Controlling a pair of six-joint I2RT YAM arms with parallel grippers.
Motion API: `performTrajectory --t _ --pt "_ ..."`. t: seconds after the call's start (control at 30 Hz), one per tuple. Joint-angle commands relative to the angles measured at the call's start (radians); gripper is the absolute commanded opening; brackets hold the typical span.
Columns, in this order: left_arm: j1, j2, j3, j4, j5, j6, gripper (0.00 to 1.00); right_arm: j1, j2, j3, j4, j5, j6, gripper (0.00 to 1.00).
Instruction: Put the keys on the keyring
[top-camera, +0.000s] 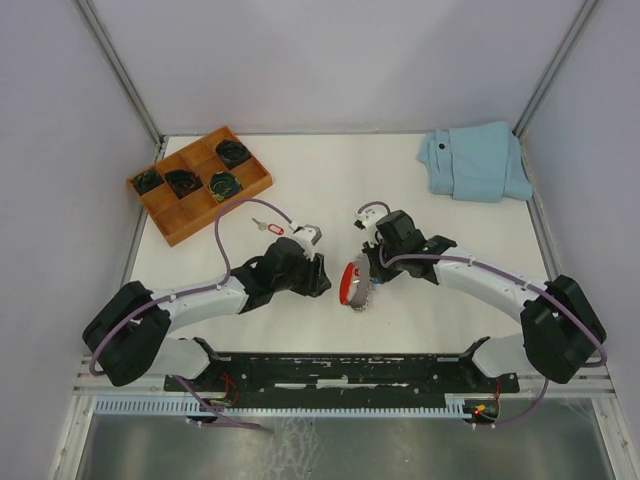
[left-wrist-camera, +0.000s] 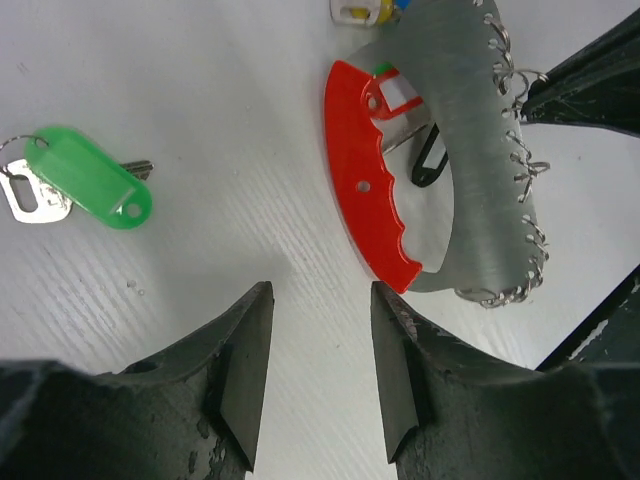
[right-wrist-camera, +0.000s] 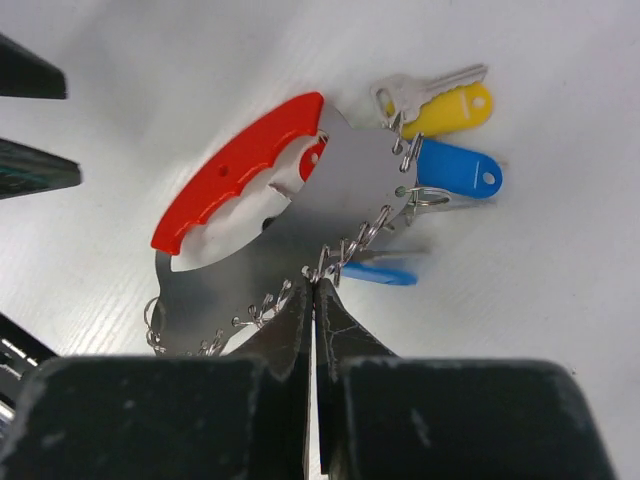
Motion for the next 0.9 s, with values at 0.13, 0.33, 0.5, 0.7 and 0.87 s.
performTrajectory --t 0.13,0.33,0.5,0.7,0.87 --pt "0.049 0.026 0.022 0.146 0.125 -0.008 0.51 0.006 -0.088 0.075 0.024 -0.11 -0.083 0.01" --pt "0.049 0.085 0.004 0.268 0.219 -0.049 0.5 0.006 -0.088 0.077 0.088 -0.173 -0.098 0.01" --pt "0.041 0.154 -0.03 0.402 0.31 -0.112 0.5 0.006 -0.045 0.083 0.123 -0.188 -0.087 0.01" --pt "0.044 0.061 -0.091 0.416 0.232 -0.092 0.52 0.006 0.008 0.087 0.104 -0.185 -0.083 0.01" --pt "0.049 -0.045 -0.14 0.432 0.211 -0.093 0.61 0.007 0.022 0.085 0.115 -0.181 -0.065 0.02"
